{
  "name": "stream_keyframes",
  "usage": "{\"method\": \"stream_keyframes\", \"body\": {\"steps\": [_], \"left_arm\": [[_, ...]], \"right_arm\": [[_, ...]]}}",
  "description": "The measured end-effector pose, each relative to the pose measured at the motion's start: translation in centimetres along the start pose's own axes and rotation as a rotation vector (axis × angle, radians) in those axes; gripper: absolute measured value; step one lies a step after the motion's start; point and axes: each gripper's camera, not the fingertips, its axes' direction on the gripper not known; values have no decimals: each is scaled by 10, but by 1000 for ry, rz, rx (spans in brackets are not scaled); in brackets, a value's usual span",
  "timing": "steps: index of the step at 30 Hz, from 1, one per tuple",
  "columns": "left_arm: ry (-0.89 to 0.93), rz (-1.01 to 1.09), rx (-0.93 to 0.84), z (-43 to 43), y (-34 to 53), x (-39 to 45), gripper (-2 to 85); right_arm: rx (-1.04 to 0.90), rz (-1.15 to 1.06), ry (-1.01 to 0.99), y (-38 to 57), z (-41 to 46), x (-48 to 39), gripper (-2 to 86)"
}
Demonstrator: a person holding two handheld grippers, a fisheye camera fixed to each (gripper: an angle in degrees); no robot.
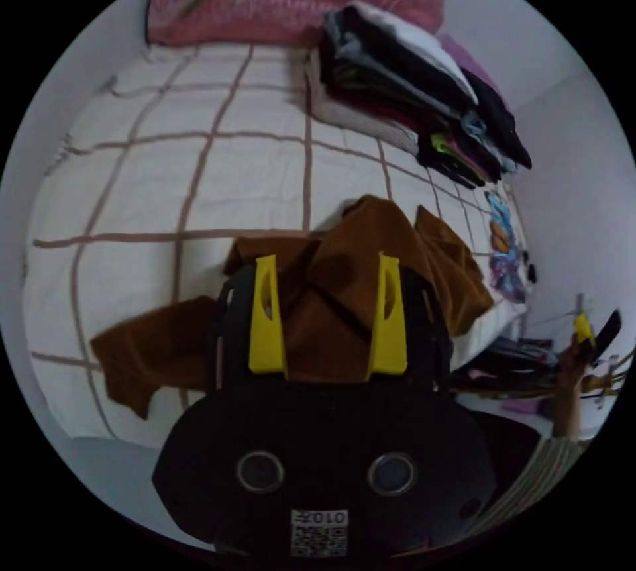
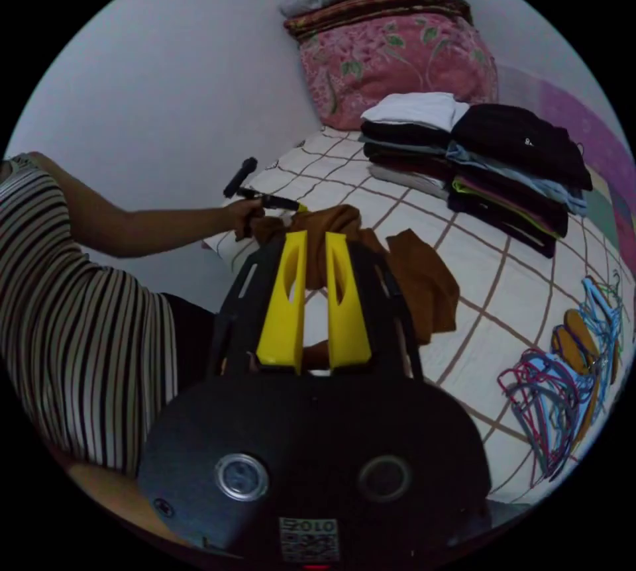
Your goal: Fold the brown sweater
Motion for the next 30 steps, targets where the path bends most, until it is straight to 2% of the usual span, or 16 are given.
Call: {"method": "stream_keyframes", "body": {"steps": [2, 4, 7, 10, 13, 15, 17, 20, 22, 26, 30], "left_arm": [[126, 11, -158, 14, -9, -30, 133], [206, 51, -238, 21, -8, -42, 108], [137, 104, -116, 2, 13, -51, 60], [175, 154, 35, -32, 36, -60, 40], [265, 363, 183, -86, 68, -57, 30], [305, 523, 182, -110, 93, -54, 27], [259, 563, -18, -108, 123, -64, 27], [125, 416, -300, -75, 164, -101, 33], [80, 250, -340, -66, 185, -128, 39], [90, -107, -144, -87, 214, -175, 57], [65, -169, -107, -99, 226, -184, 68]], "right_arm": [[-27, -13, 25, -18, 14, -17, 59], [-46, -9, 41, -41, 32, -33, 56], [-59, 2, 23, -68, 60, -46, 52], [-65, -4, 1, -96, 92, -56, 49], [-90, -35, -25, -126, 131, -66, 46], [-109, -76, -28, -145, 154, -75, 48], [-138, -124, -33, -165, 180, -85, 52], [-208, -198, -94, -199, 226, -99, 54], [-263, -253, -111, -225, 261, -111, 63], [-360, -328, -101, -265, 311, -128, 92], [-465, -478, -77, -318, 370, -151, 111]]}}
